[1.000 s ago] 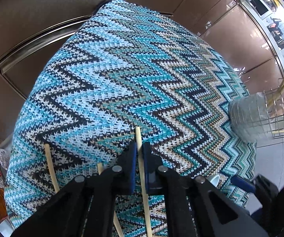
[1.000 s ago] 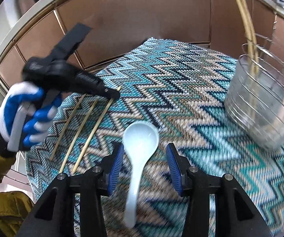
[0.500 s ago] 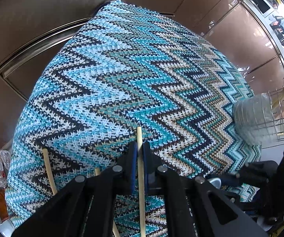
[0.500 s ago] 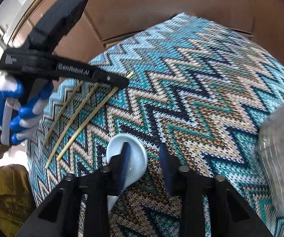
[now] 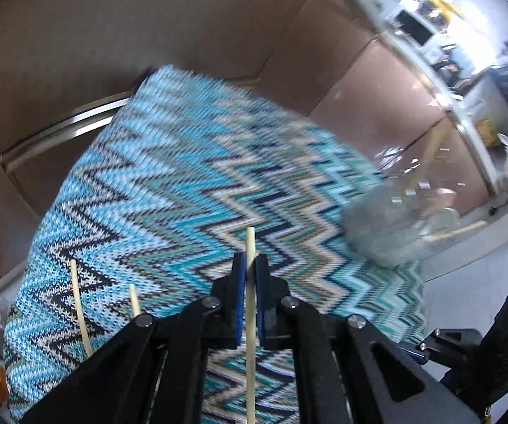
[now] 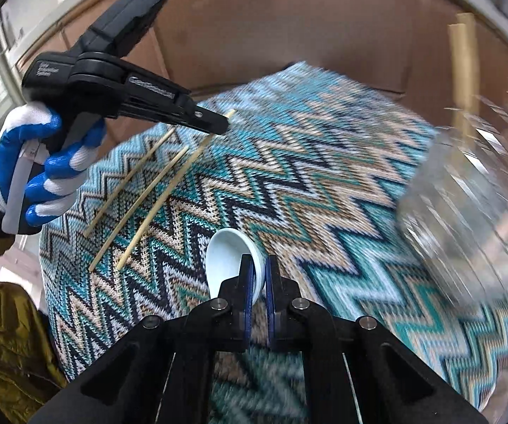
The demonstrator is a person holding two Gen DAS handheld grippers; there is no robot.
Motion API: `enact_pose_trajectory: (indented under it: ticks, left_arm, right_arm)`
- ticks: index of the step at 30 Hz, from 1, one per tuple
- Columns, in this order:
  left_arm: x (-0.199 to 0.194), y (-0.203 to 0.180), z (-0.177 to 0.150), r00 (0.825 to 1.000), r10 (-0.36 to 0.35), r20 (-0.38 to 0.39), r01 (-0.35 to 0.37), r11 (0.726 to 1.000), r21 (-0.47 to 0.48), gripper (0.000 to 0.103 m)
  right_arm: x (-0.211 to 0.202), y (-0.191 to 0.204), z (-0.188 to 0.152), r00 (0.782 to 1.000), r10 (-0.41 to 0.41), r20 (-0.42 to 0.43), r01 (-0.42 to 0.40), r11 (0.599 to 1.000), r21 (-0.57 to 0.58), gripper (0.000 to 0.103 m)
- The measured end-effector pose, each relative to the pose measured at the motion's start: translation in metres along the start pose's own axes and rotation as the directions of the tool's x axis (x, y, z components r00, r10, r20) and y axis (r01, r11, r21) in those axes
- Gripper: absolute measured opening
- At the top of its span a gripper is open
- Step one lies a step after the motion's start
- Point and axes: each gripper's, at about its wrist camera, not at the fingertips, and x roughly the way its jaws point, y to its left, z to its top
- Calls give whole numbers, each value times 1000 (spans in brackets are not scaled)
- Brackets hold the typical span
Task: Organize utensils
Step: 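Lift the spoon and chopstick and carry both over the wire holder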
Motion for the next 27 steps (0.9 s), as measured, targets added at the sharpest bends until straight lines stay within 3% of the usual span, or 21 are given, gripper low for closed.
enact_pose_trajectory:
  ticks: [7,13,21,27]
  left_arm:
    - [-45,-41,-9,995,-60,83,55,996,65,5]
    - [-80,-76,-15,986,-105,126,90,989,121,5]
    - [-114,-134,-3,963,-194,185,156,967,201,5]
    - [-123,-184,28,928,-250,275,181,950,253,5]
  right_arm:
    - [-68,3,-38,979,-120,163,97,985,143,6]
    - [-126,-4,-67,930,-234,282,155,949,276,6]
    - [-190,-26,-75,814,-402,419,216,879,425,6]
    - [-216,-42,-45,699,-515,496,290,838,462,6]
